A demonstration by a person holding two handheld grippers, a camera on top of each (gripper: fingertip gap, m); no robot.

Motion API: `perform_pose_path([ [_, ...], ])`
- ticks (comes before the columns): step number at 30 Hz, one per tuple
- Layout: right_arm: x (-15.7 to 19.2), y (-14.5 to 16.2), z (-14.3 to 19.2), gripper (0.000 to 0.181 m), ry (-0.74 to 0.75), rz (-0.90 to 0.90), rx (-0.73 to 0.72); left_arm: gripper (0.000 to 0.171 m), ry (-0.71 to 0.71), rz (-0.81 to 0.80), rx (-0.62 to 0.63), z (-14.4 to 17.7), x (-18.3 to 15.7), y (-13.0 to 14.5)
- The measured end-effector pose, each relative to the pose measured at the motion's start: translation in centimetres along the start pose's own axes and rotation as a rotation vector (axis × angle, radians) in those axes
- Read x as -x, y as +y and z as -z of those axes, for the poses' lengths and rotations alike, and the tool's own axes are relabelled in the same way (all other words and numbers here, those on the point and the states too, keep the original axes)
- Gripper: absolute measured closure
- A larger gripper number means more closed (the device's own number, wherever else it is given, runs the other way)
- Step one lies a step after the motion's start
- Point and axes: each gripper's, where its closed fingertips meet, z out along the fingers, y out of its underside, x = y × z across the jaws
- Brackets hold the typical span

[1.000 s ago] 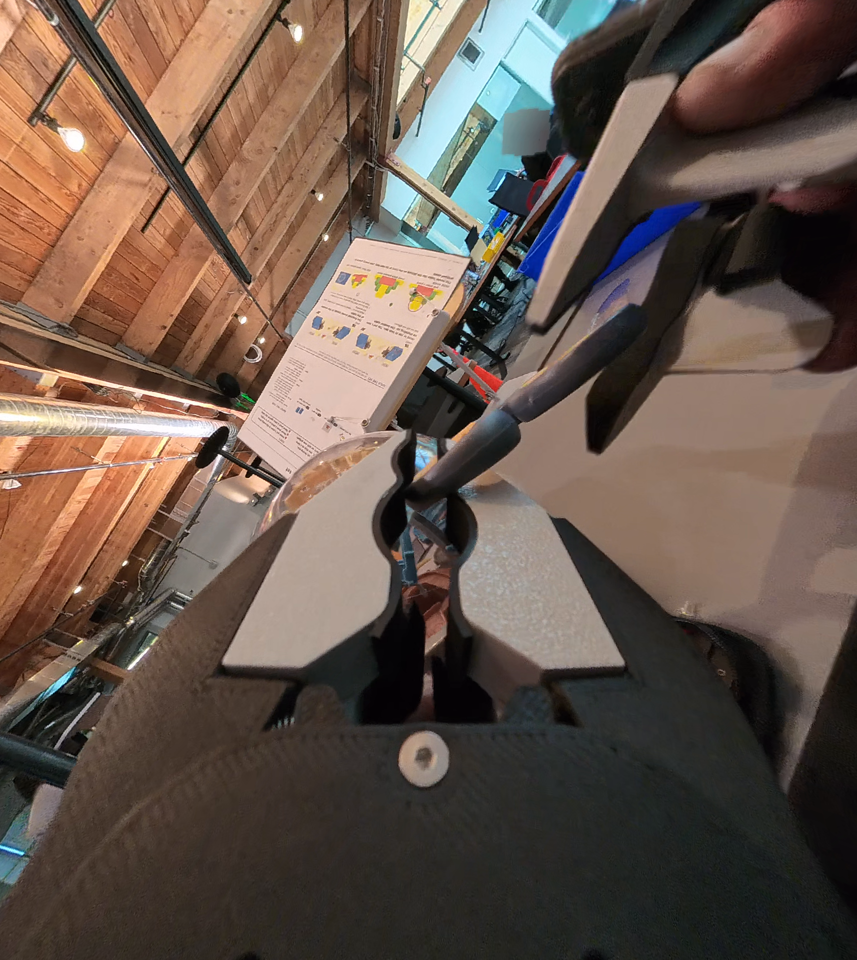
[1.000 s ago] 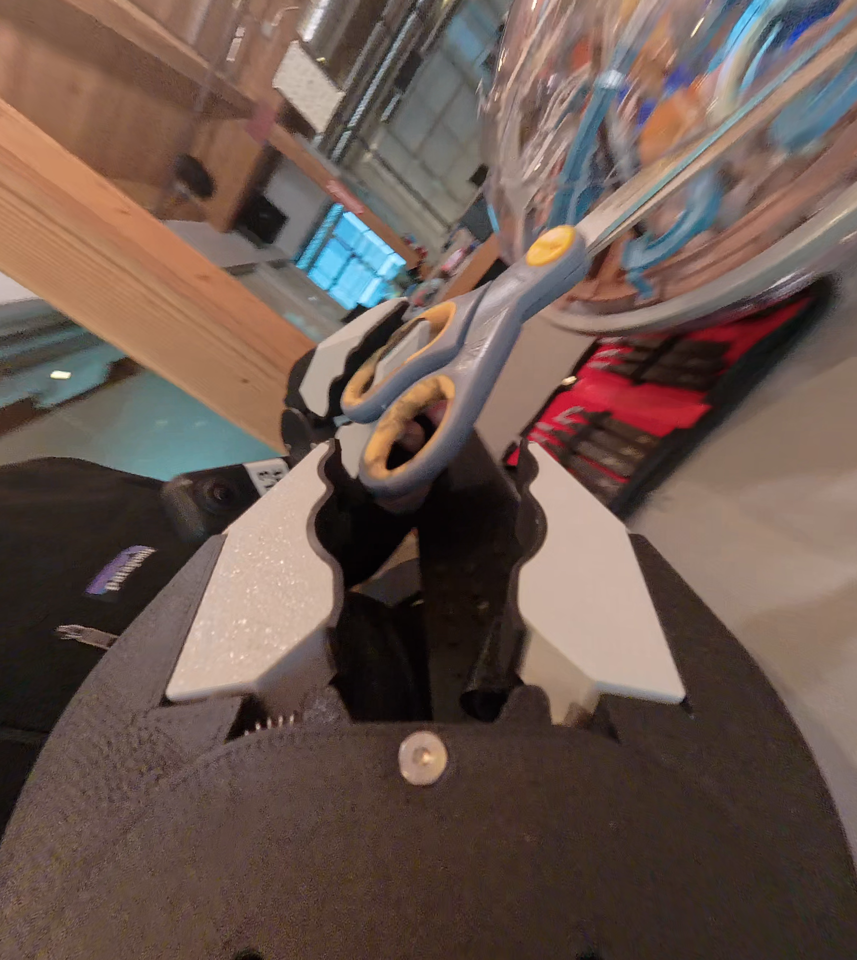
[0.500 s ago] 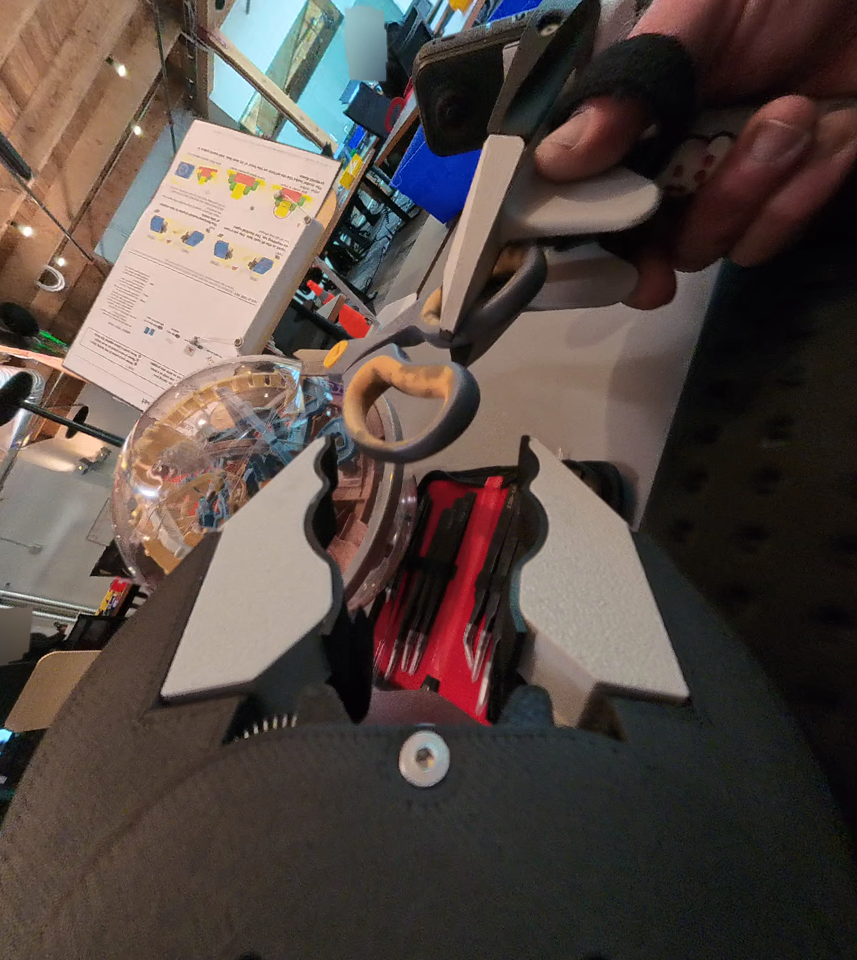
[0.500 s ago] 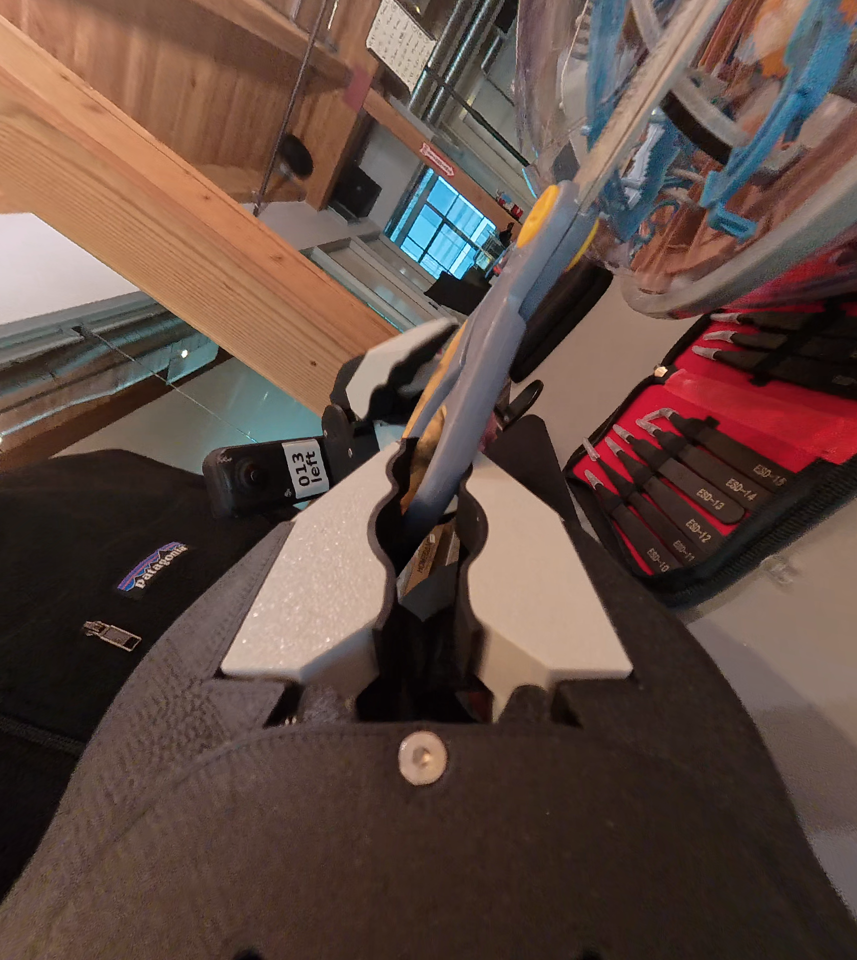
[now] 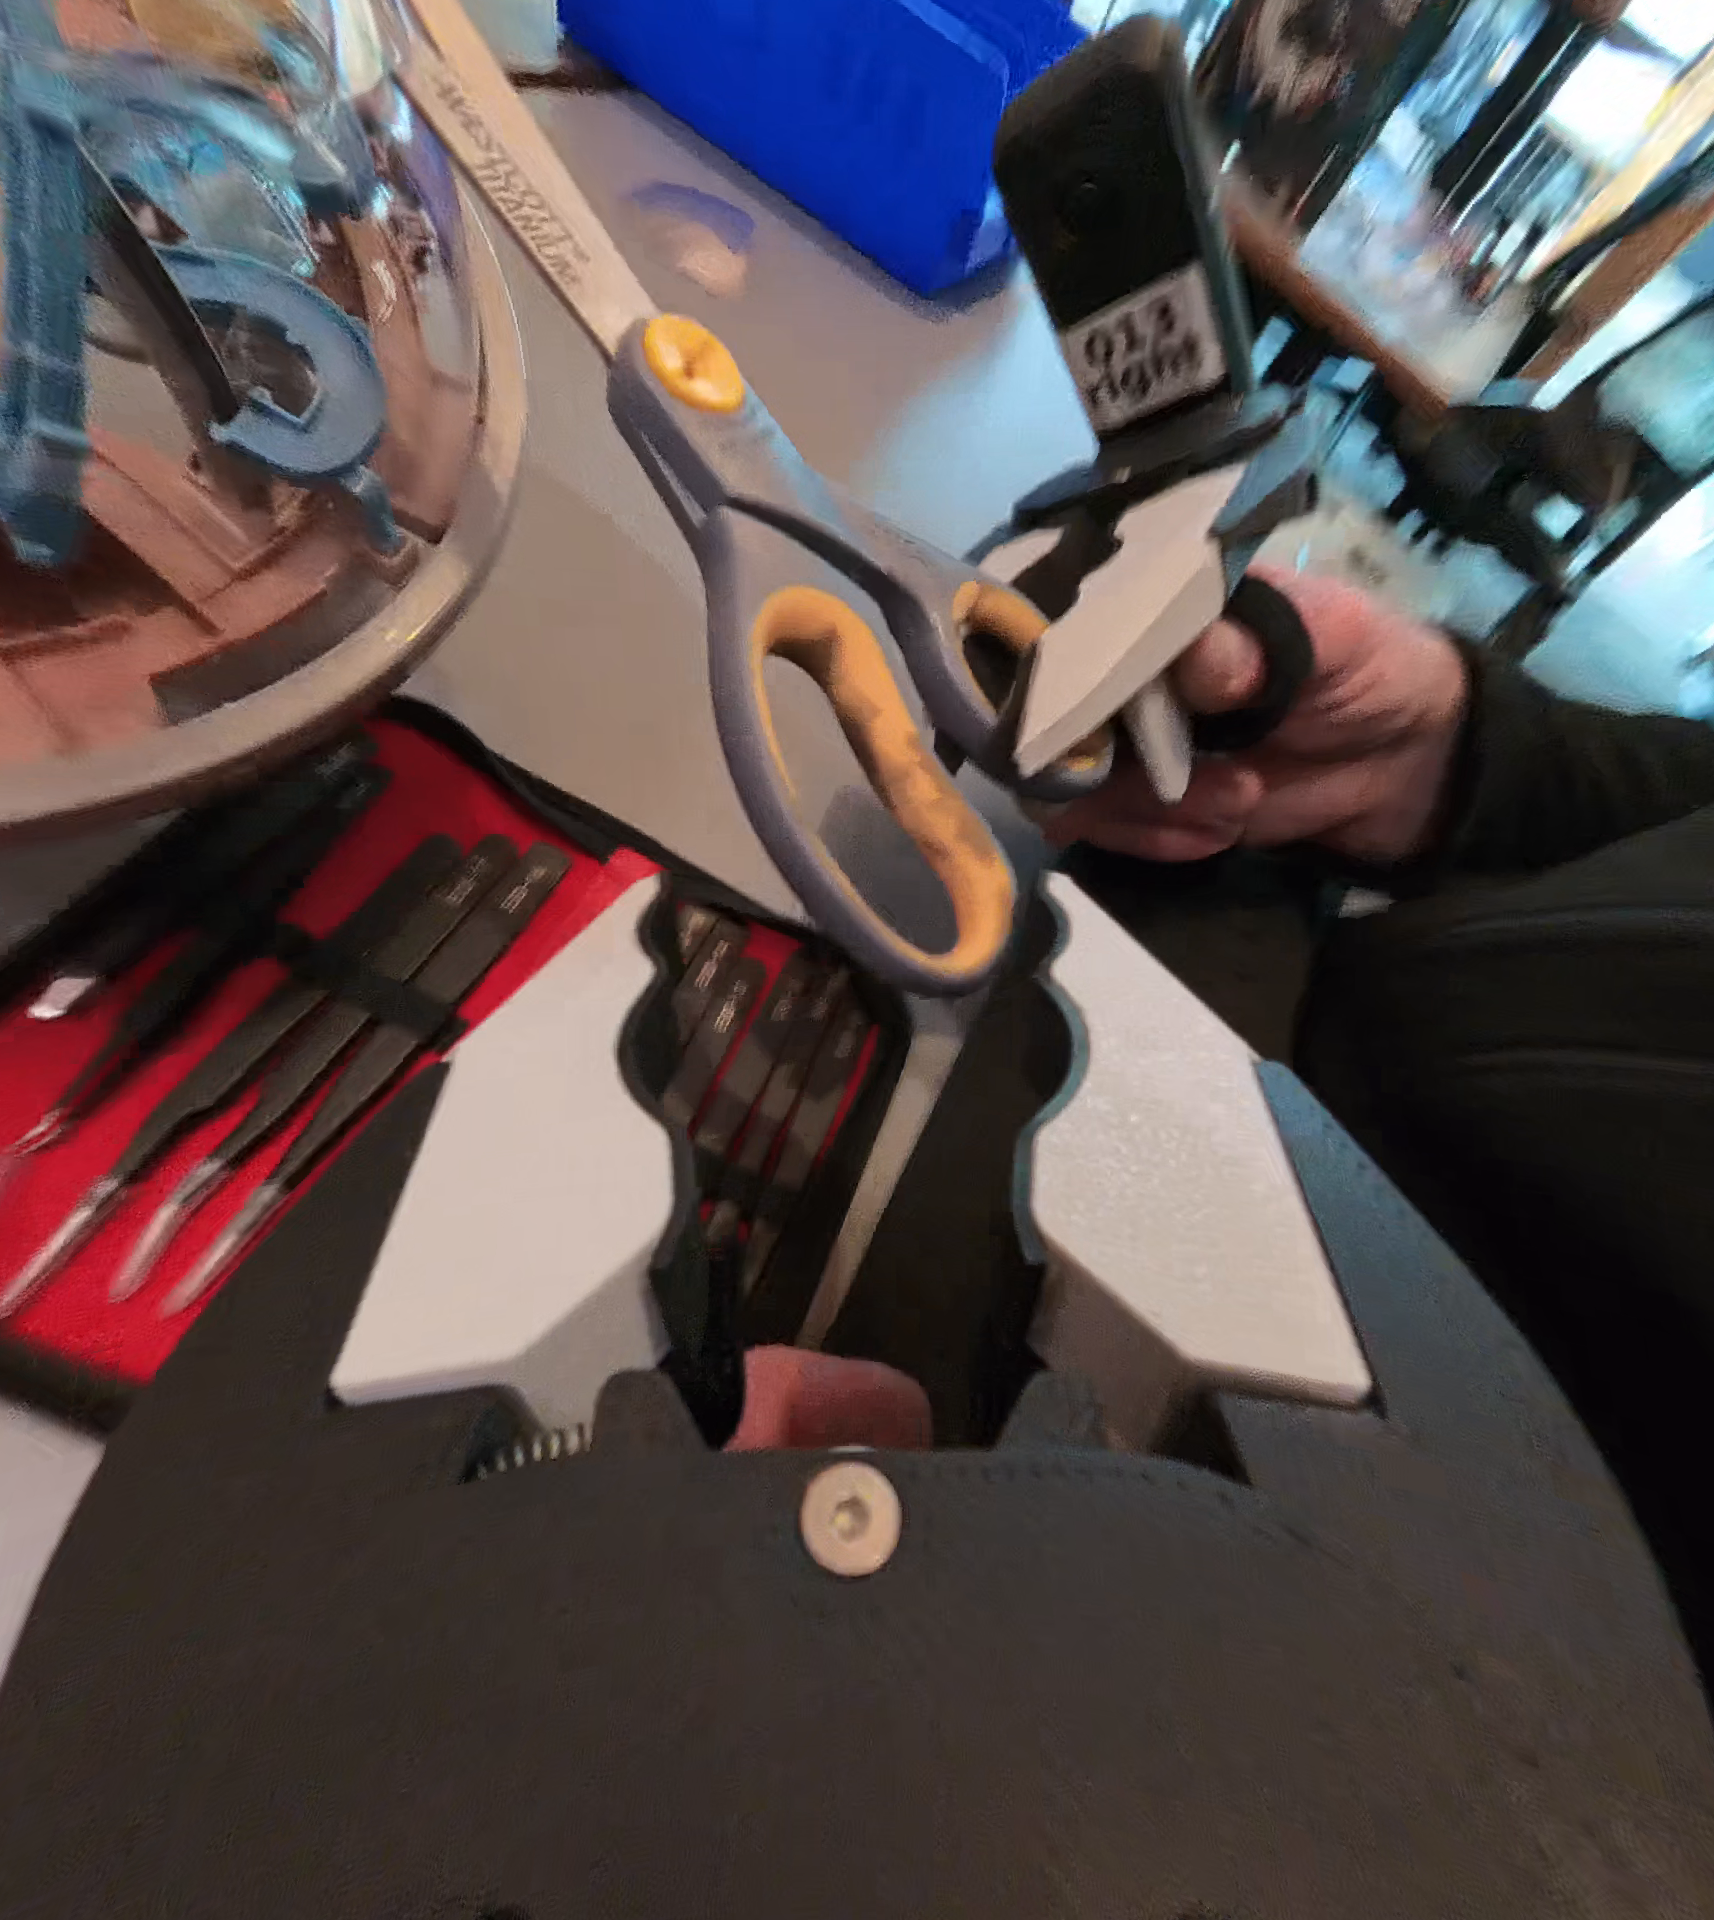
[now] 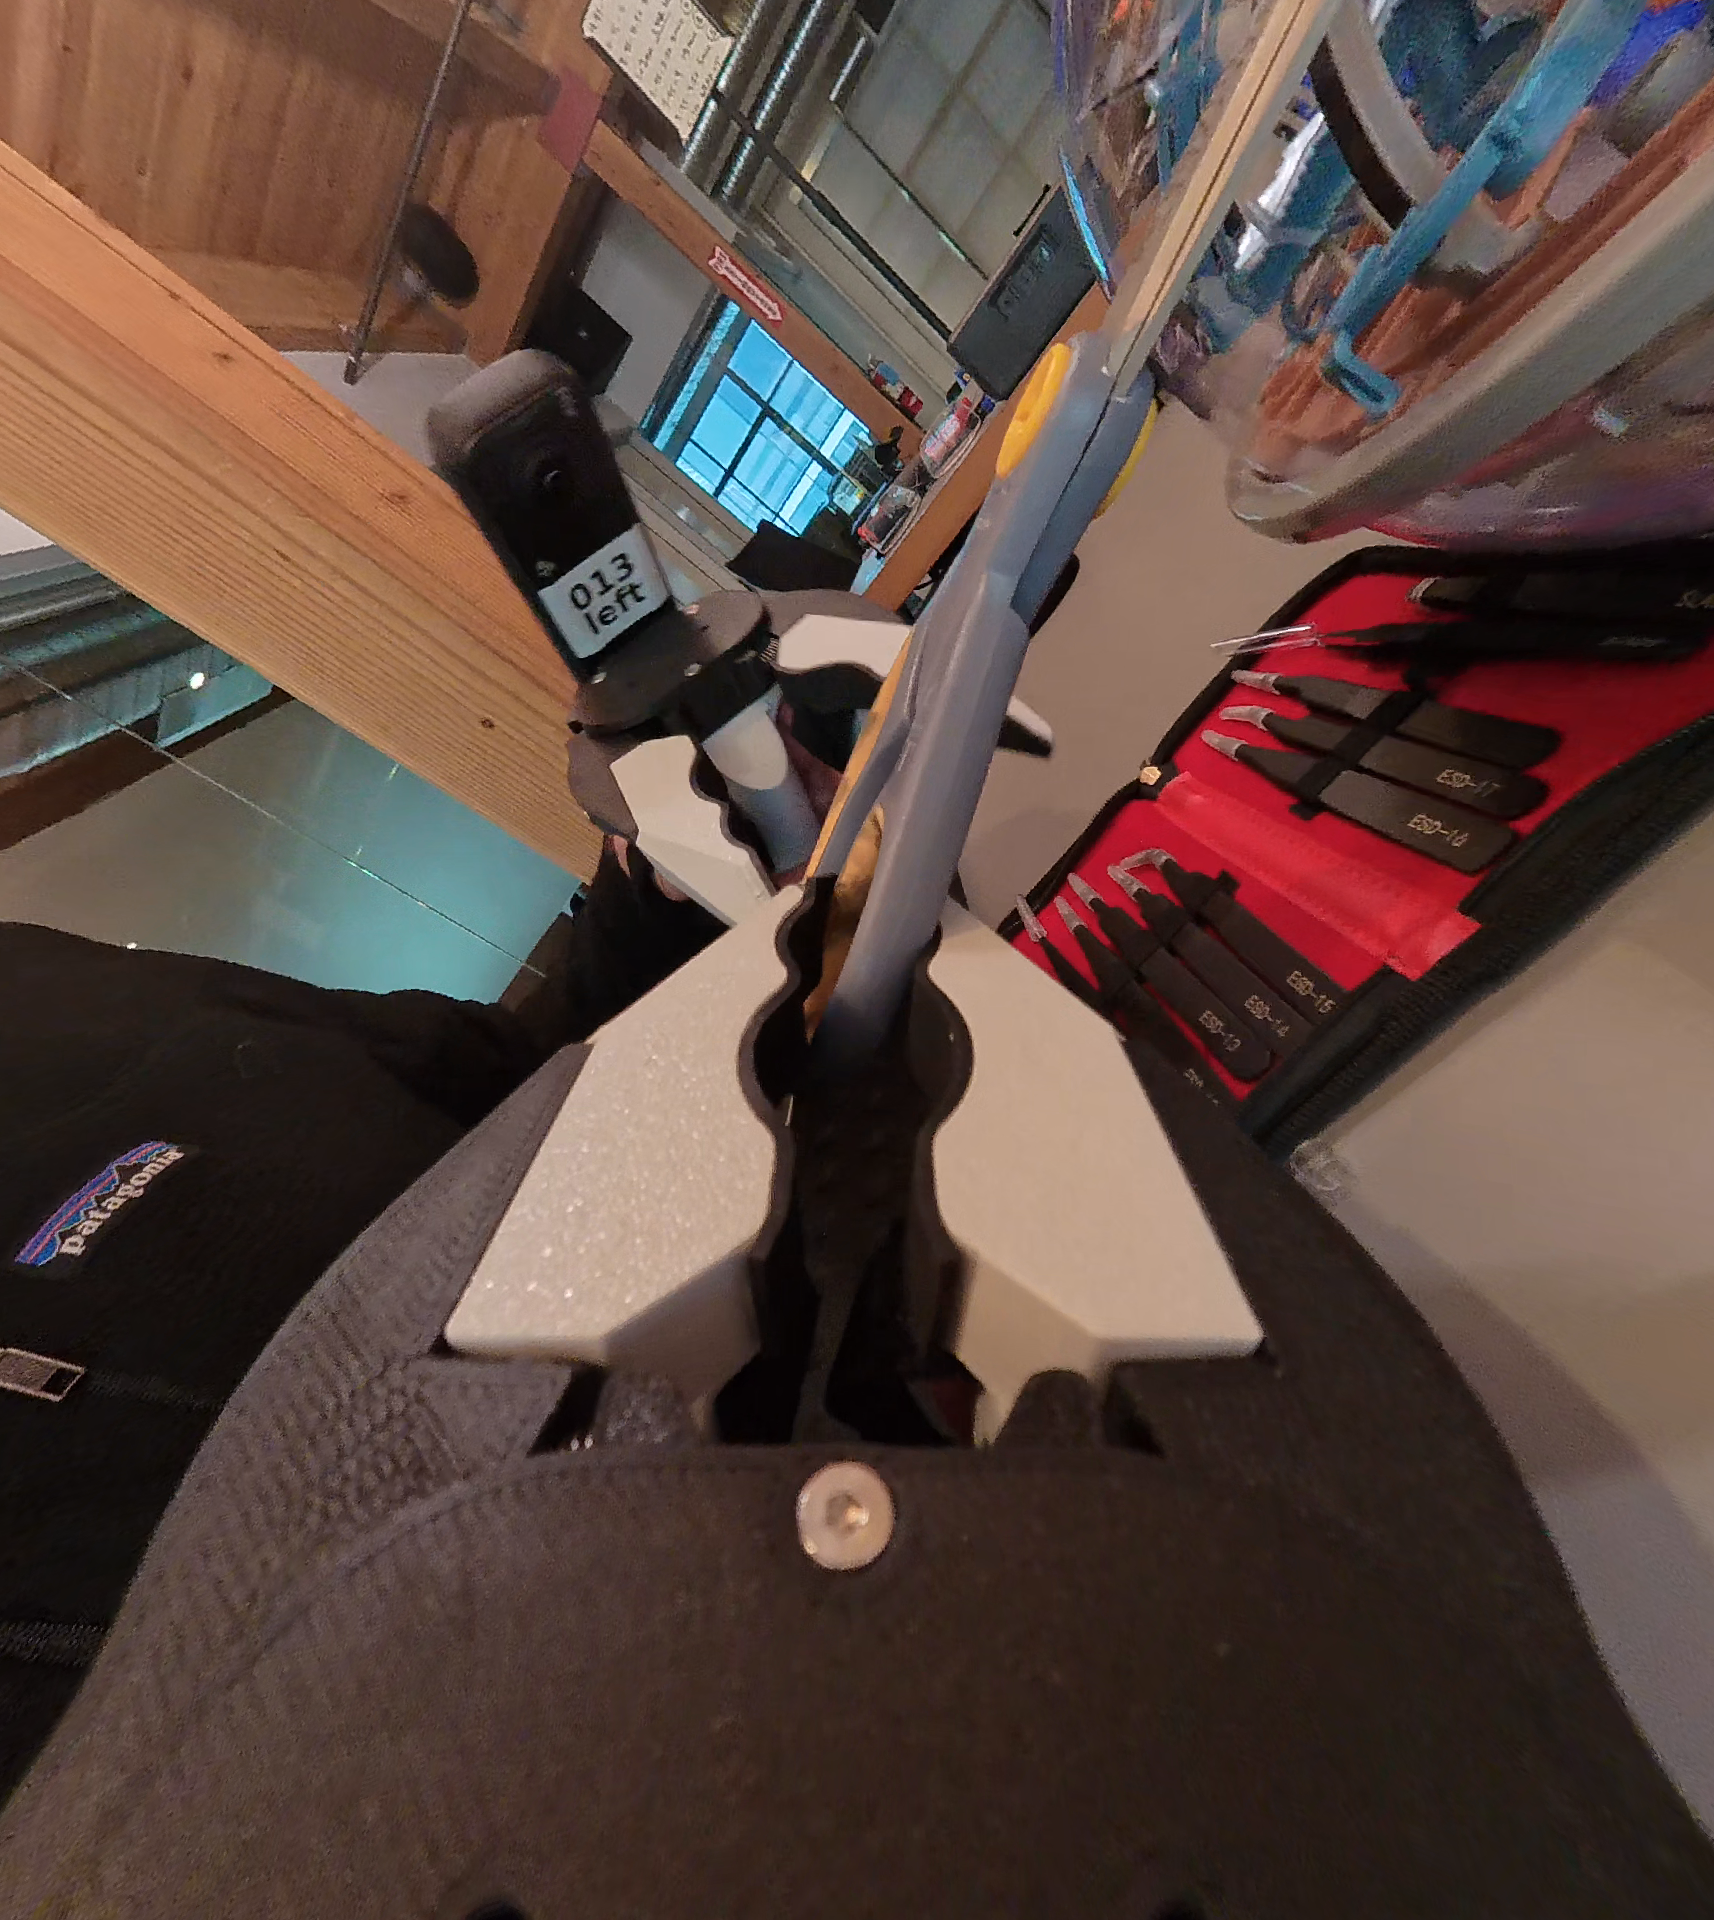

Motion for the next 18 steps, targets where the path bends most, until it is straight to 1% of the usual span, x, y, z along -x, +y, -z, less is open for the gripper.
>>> perform_pose_path([
  [1, -0.2, -0.1, -0.1, 0.171, 0.004, 0.002, 0.006, 0.111, 0.026, 0.051, -0.038, -0.5, 0.2, -0.4],
  [2, -0.5, -0.1, -0.1, 0.172, 0.013, 0.007, 0.013, 0.119, 0.064, 0.106, -0.056, -0.9, 0.1, -0.6],
  [3, -0.8, -0.2, -0.1, 0.171, 0.027, 0.013, 0.023, 0.133, 0.115, 0.140, -0.074, -1.2, -0.2, -0.9],
  [4, -1.1, -0.3, -0.1, 0.172, 0.041, 0.021, 0.033, 0.140, 0.120, 0.156, -0.097, -1.5, 0.1, -1.2],
  [7, -2.2, -0.5, 0.2, 0.172, 0.107, 0.055, 0.060, 0.141, 0.101, 0.177, -0.071, -2.4, 1.1, -1.0],
  [8, -2.5, -0.5, 0.4, 0.172, 0.123, 0.066, 0.069, 0.140, 0.090, 0.164, -0.071, -2.6, 1.2, -1.0],
  [10, -3.0, -0.5, 0.8, 0.173, 0.160, 0.088, 0.104, 0.139, 0.073, 0.153, -0.023, -3.3, 1.4, -0.4],
  [11, -3.2, -0.4, 1.1, 0.173, 0.176, 0.099, 0.124, 0.139, 0.074, 0.148, -0.020, -3.6, 1.5, -0.4],
  [16, -4.1, -0.9, 2.4, 0.174, 0.221, 0.124, 0.180, 0.142, 0.070, 0.128, -0.032, -4.4, 2.3, -0.7],
  [18, -4.2, -0.9, 2.8, 0.175, 0.218, 0.120, 0.197, 0.143, 0.067, 0.123, -0.008, -4.4, 2.6, -0.6],
])
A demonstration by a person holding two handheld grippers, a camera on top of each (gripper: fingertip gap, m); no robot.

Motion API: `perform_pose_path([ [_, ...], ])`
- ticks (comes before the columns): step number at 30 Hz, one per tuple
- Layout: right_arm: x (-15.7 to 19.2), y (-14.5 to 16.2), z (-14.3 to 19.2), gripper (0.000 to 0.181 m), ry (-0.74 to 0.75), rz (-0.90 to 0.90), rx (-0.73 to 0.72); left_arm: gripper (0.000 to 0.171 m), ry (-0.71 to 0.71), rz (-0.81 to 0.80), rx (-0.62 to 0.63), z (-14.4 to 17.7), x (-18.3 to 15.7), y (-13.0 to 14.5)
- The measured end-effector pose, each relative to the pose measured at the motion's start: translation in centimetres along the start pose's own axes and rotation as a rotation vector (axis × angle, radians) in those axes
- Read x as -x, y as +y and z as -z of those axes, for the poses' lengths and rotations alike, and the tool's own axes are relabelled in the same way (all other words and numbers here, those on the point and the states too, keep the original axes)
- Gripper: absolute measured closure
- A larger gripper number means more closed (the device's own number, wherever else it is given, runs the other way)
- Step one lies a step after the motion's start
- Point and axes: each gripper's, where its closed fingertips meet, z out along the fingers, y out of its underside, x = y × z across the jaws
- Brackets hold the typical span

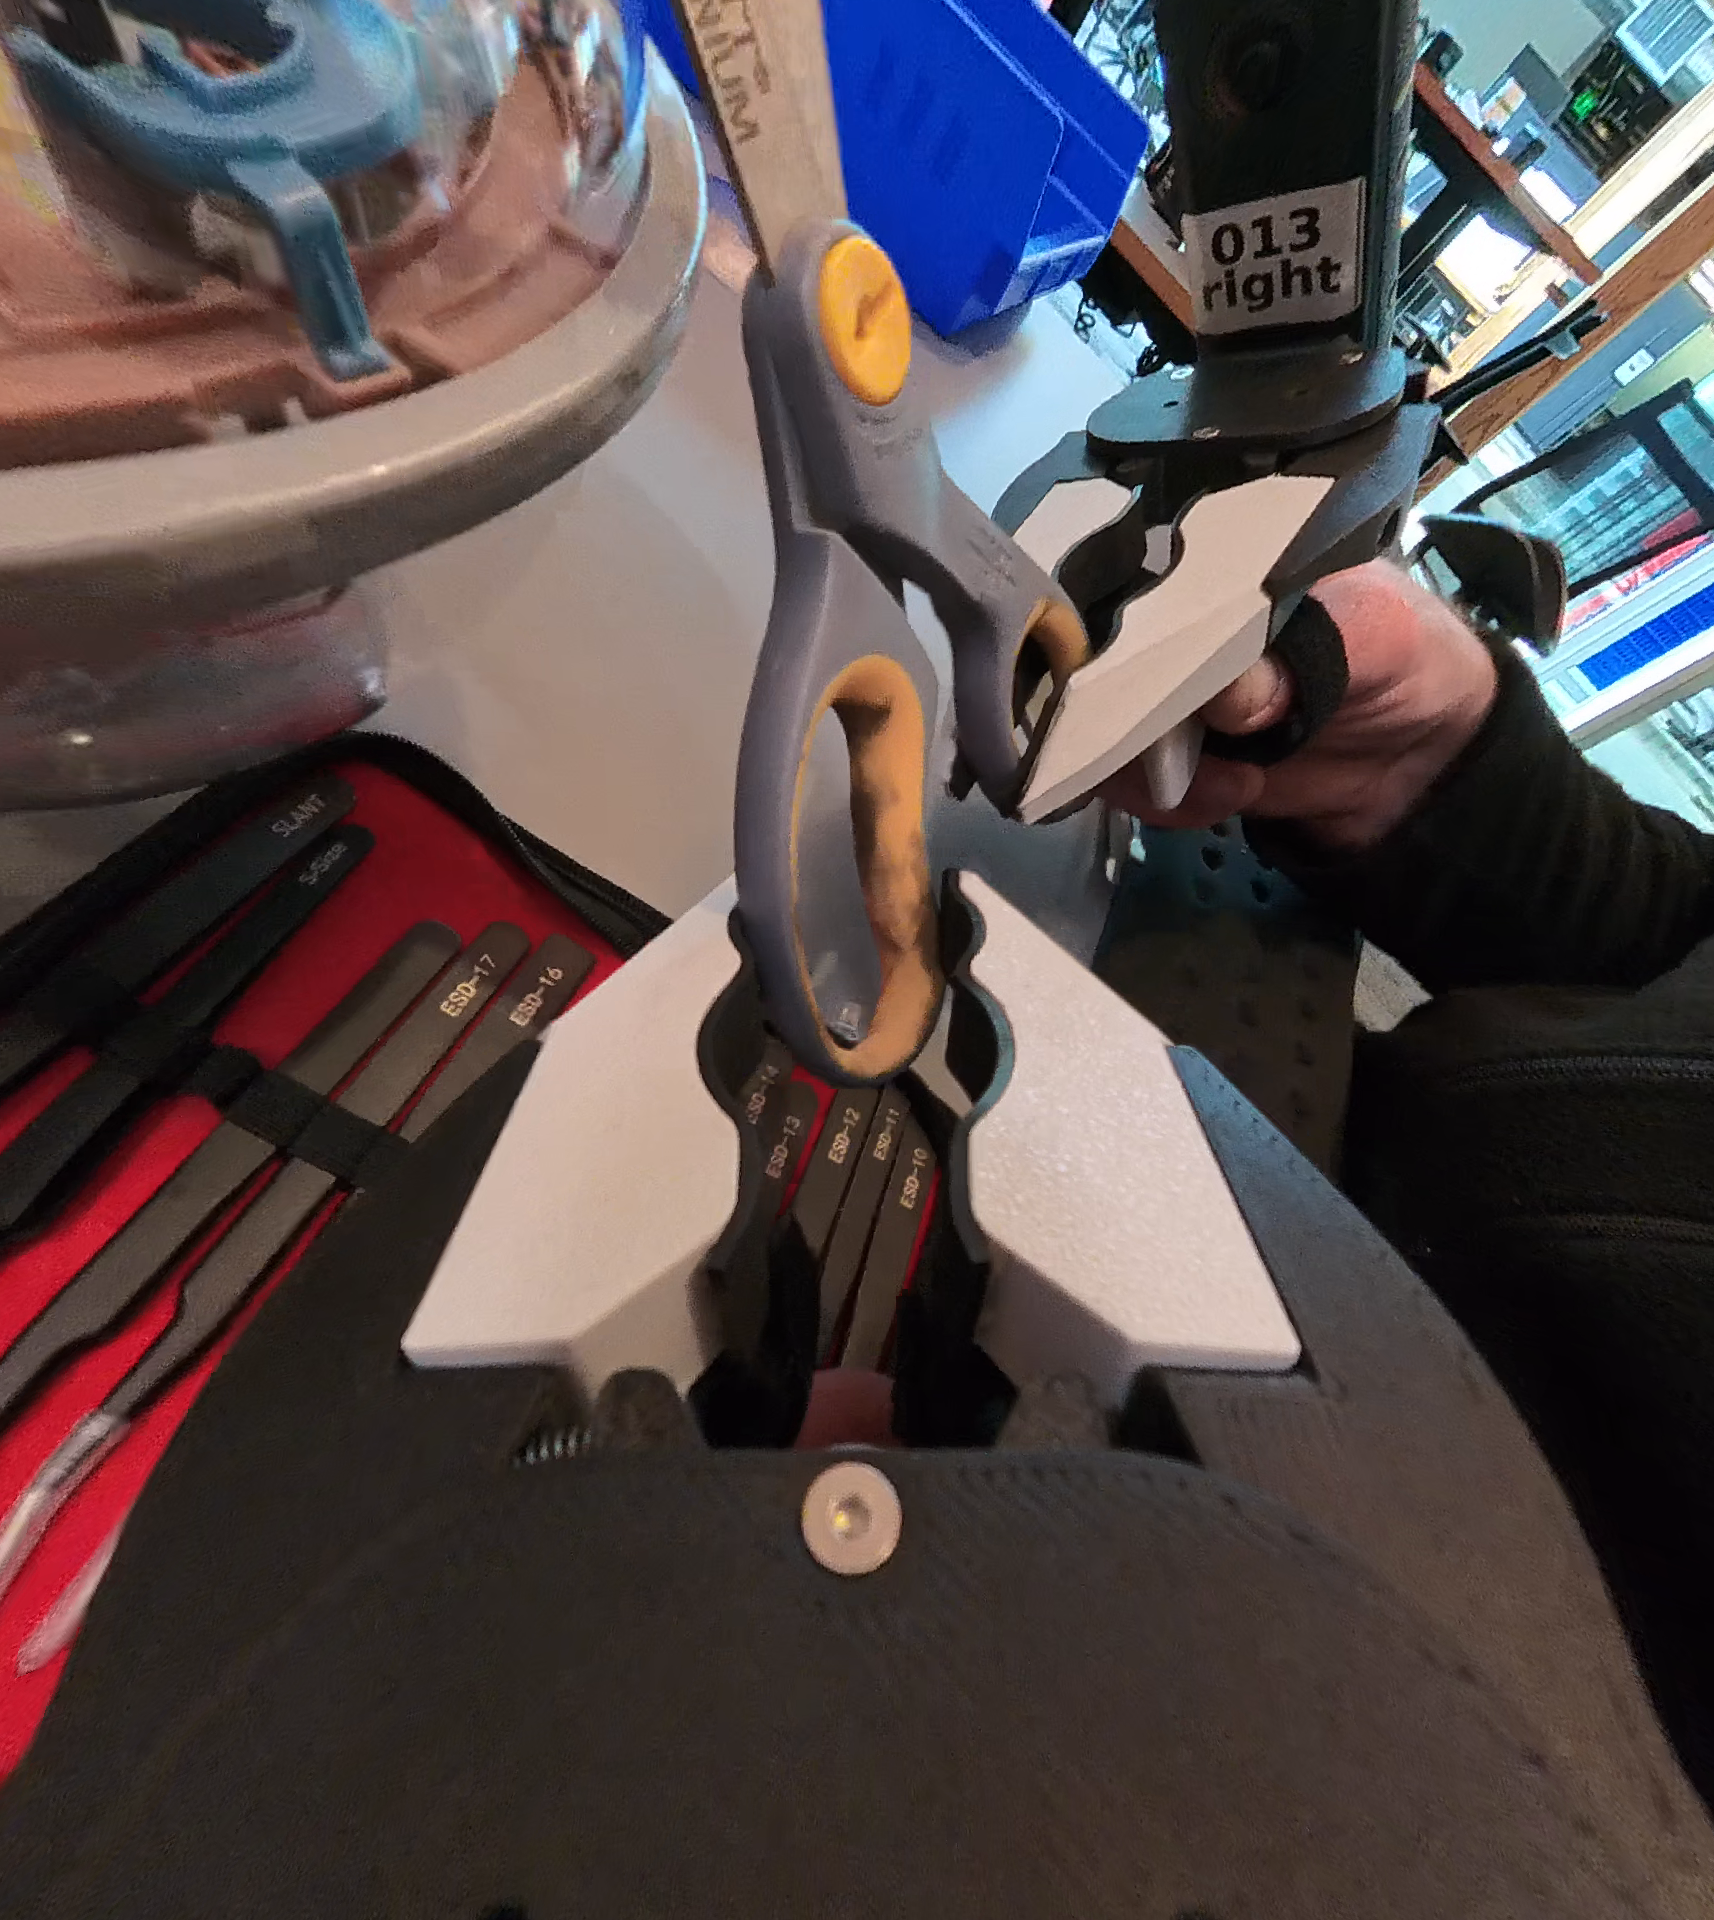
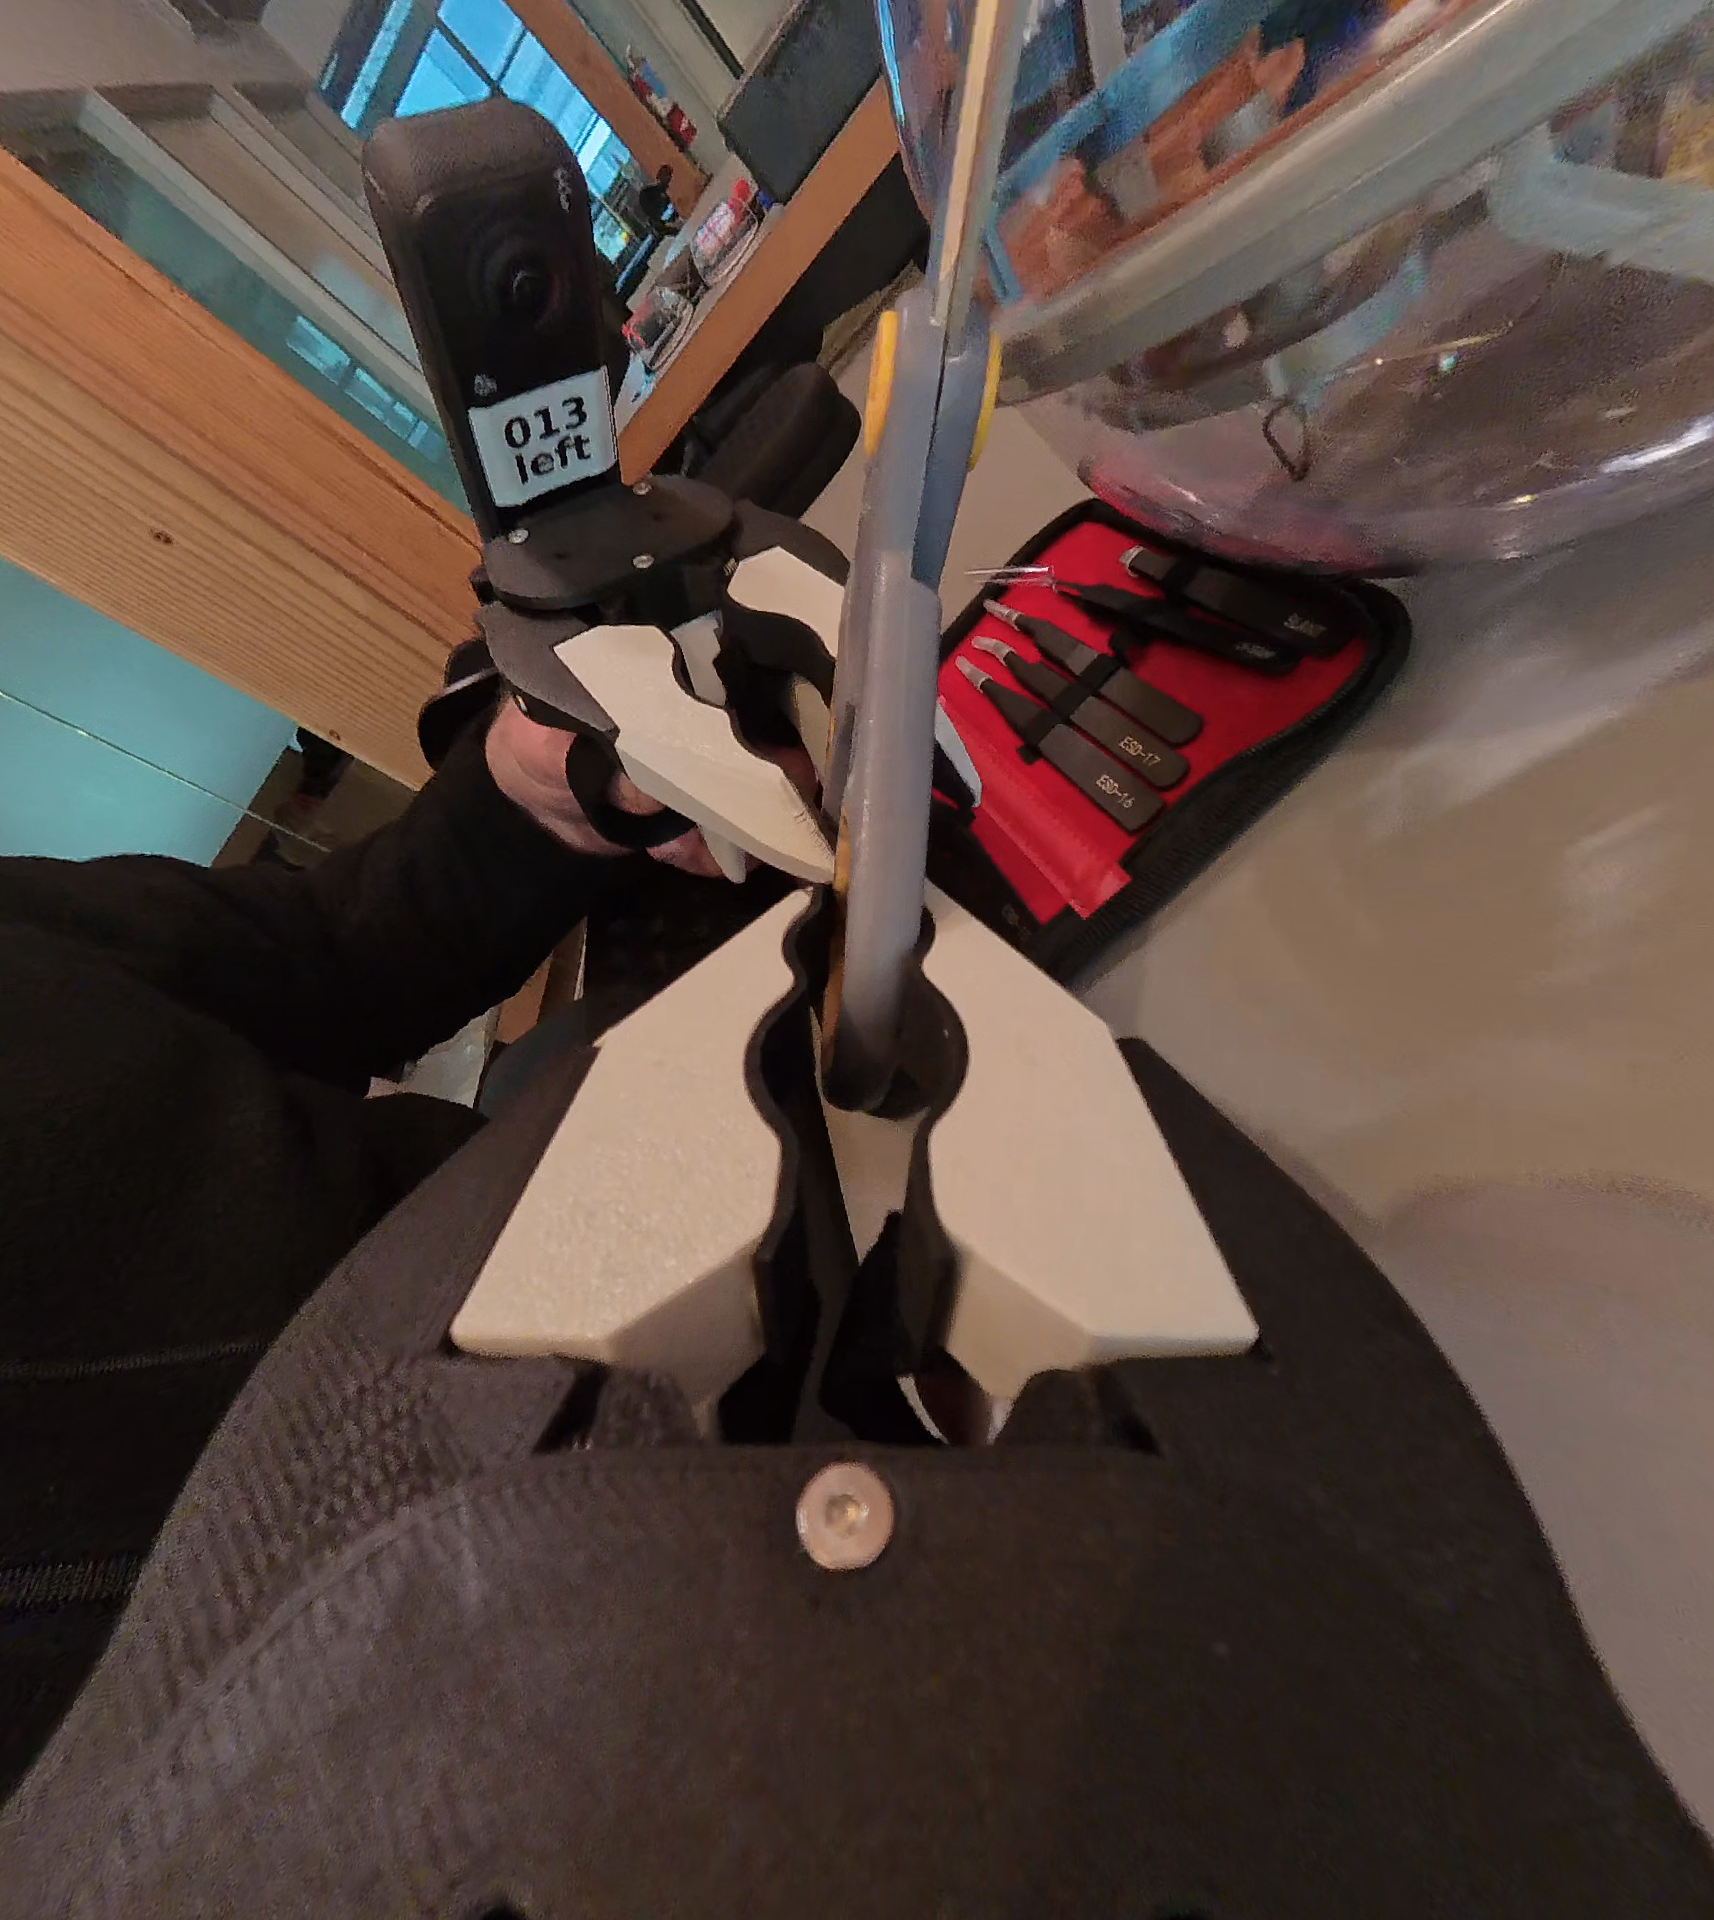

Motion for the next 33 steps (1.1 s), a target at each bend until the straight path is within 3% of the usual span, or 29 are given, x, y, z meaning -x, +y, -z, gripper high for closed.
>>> perform_pose_path([
  [18, -0.6, -1.0, 2.4, 0.175, -0.043, -0.020, -0.070, 0.147, 0.048, -0.036, -0.034, -0.1, -0.2, -1.2],
  [24, -2.1, -0.9, 4.1, 0.161, 0.155, 0.077, -0.091, 0.157, 0.080, -0.011, -0.090, -1.4, -1.9, -2.3],
  [27, -3.0, -0.6, 5.2, 0.145, 0.279, 0.133, -0.085, 0.163, 0.102, -0.040, -0.112, -2.4, -3.1, -2.7],
  [31, -2.9, -0.5, 6.4, 0.146, 0.311, 0.142, -0.116, 0.163, 0.112, -0.056, -0.168, -3.1, -4.0, -3.6],
  [33, -3.8, -0.7, 7.9, 0.139, 0.423, 0.163, -0.148, 0.163, 0.102, -0.071, -0.191, -3.1, -4.4, -4.2],
])
